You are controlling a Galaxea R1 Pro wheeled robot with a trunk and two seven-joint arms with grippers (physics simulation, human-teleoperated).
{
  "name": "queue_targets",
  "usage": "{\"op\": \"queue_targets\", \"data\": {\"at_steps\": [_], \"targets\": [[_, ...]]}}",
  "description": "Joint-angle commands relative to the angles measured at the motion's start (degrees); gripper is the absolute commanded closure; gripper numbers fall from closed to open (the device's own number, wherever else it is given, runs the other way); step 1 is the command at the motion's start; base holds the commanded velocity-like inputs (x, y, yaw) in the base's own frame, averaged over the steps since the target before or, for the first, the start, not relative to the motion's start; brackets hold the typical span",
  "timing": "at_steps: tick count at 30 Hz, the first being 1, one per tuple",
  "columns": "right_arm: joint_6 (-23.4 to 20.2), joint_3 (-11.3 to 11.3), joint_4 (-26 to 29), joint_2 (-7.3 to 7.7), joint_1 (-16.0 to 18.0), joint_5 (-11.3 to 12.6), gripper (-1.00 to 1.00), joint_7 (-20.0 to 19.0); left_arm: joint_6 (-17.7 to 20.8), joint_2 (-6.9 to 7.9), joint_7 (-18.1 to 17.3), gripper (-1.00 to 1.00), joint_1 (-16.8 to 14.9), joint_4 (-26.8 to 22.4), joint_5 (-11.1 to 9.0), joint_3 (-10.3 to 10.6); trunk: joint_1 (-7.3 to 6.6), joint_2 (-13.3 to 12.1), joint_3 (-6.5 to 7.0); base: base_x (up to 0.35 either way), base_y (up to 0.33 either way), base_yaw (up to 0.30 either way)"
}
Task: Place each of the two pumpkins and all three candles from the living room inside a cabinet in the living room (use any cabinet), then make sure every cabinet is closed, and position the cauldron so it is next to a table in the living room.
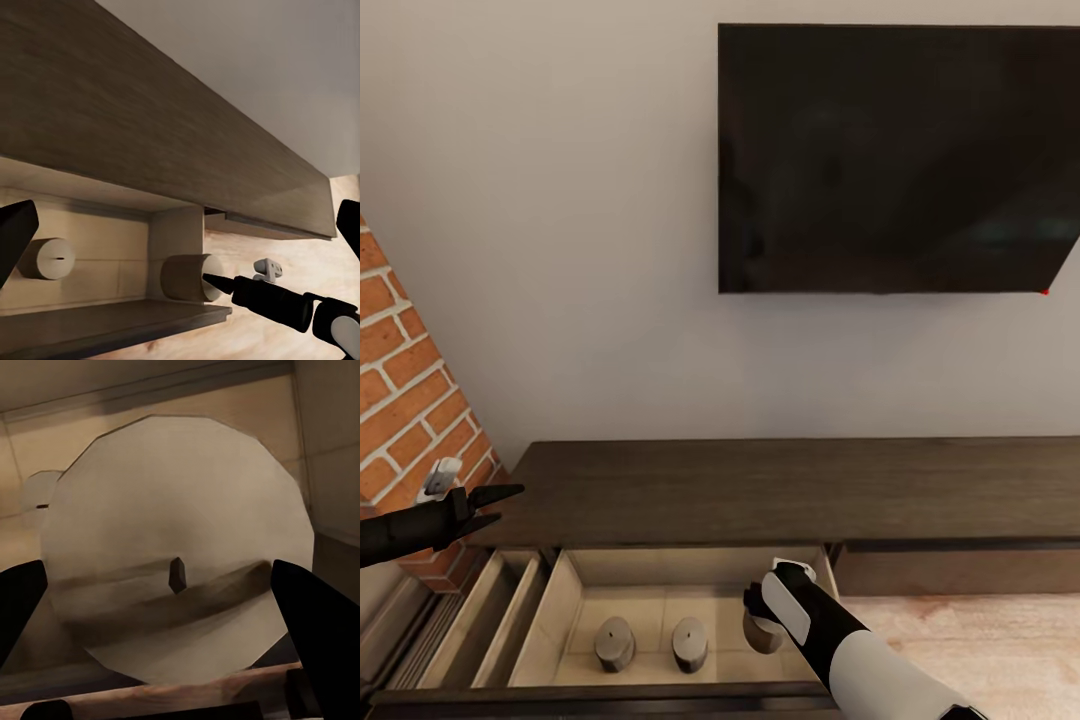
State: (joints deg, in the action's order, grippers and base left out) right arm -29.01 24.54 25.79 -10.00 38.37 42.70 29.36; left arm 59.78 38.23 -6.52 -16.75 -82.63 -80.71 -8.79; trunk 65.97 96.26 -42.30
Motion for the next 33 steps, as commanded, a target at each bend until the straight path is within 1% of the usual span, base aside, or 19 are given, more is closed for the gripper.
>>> {"op": "queue_targets", "data": {"at_steps": [1, 5, 9, 13, 21, 27, 33], "targets": [[-0.17, 0.22, 0.05, 0.00, 0.05, 0.27, 1.00, 0.44, 0.22, 0.01, -0.60, -1.00, -0.04, 0.02, 0.55, -0.04, 0.22, 0.44, -0.24, 0.000, 0.000, 0.005], [0.15, 0.24, 0.05, 0.00, 0.04, 0.27, 1.00, 0.44, 0.22, 0.01, -0.60, -1.00, -0.04, 0.02, 0.55, -0.01, 1.10, 2.05, -0.95, 0.000, 0.000, 0.002], [2.54, 0.32, 0.05, 0.00, 0.03, 0.29, 1.00, 0.38, 0.22, 0.01, -0.60, -1.00, -0.04, 0.02, 0.55, -0.01, 1.98, 3.65, -1.67, 0.000, 0.000, 0.000], [3.15, 0.33, 0.05, 0.00, 0.03, 0.28, 1.00, 0.35, 0.22, 0.01, -0.60, -1.00, -0.04, 0.02, 0.53, 0.00, 2.86, 5.26, -2.39, 0.000, 0.000, 0.000], [3.25, 0.40, 0.05, 0.00, 0.03, 0.27, 1.00, 0.35, 0.22, 0.01, -0.60, -1.00, -0.02, 0.05, 0.51, -0.08, 2.86, 5.26, -2.39, 0.000, 0.000, 0.000], [3.26, 0.41, 0.05, 0.00, 0.03, 0.29, 1.00, 0.35, 0.22, 0.01, -0.60, -1.00, 2.65, 0.26, 0.55, -0.55, 2.86, 5.26, -2.39, 0.026, 0.000, 0.000], [3.26, 0.42, 0.05, 0.00, 0.03, 0.29, 1.00, 0.35, 0.22, 0.06, -0.60, -1.00, 3.11, 0.28, 0.65, -0.74, 2.86, 5.26, -2.39, 0.044, 0.000, 0.000]]}}
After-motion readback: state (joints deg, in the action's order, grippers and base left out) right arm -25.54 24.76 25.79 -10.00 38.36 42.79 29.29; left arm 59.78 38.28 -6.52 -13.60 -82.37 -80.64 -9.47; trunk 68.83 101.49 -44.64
